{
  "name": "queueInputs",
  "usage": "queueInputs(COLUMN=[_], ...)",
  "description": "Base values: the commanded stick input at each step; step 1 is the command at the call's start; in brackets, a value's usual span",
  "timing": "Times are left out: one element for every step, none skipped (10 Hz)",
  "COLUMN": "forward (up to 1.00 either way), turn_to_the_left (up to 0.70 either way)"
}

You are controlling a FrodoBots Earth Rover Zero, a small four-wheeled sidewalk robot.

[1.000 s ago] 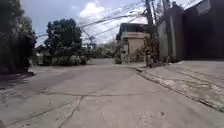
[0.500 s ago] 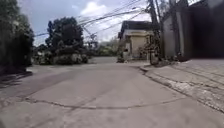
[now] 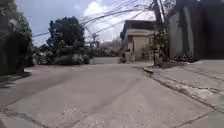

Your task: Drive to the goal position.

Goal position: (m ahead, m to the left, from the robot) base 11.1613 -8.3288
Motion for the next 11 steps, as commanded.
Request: queueInputs(forward=[1.00, 1.00, 1.00, 1.00, 1.00, 1.00, 1.00, 1.00, 1.00, 1.00, 1.00], turn_to_the_left=[-0.30, -0.10, 0.00, 0.00, 0.00, 0.00, 0.00, 0.00, 0.00, 0.00, 0.00])
